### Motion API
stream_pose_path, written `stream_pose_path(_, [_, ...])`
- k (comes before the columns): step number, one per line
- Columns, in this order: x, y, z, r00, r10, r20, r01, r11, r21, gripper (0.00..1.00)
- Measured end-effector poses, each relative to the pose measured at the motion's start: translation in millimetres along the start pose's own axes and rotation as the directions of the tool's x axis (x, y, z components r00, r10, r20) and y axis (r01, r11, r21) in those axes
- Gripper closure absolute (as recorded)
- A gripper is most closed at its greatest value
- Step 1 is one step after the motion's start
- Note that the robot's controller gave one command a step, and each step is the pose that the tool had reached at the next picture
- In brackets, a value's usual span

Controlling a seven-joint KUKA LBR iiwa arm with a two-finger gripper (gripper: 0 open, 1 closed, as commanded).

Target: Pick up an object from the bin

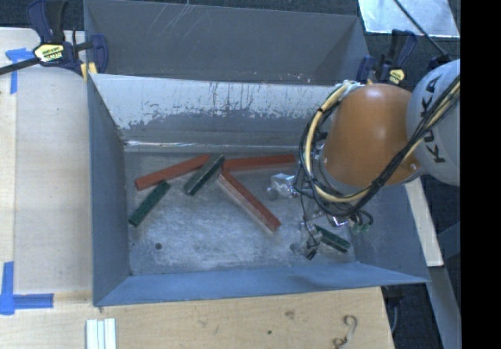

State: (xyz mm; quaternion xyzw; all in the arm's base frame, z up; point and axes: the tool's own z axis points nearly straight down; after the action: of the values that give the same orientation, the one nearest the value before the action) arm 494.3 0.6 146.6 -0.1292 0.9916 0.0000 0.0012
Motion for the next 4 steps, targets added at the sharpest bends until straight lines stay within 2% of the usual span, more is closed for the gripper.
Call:
stream_pose_path(1, [-21.3, 8.2, 78.1, 0.999, 0.044, 0.002, -0.044, 0.999, 0.000, 0.00])
stream_pose_path(2, [-23.9, 8.3, 73.8, 0.999, 0.041, 0.011, -0.041, 0.999, 0.000, 1.00])
stream_pose_path(3, [-20.8, 7.9, 76.3, 0.999, 0.041, 0.001, -0.041, 0.999, 0.000, 0.00])
stream_pose_path(4, [-107.6, -5.4, -17.5, 0.998, -0.064, 0.014, 0.064, 0.998, 0.004, 0.00])
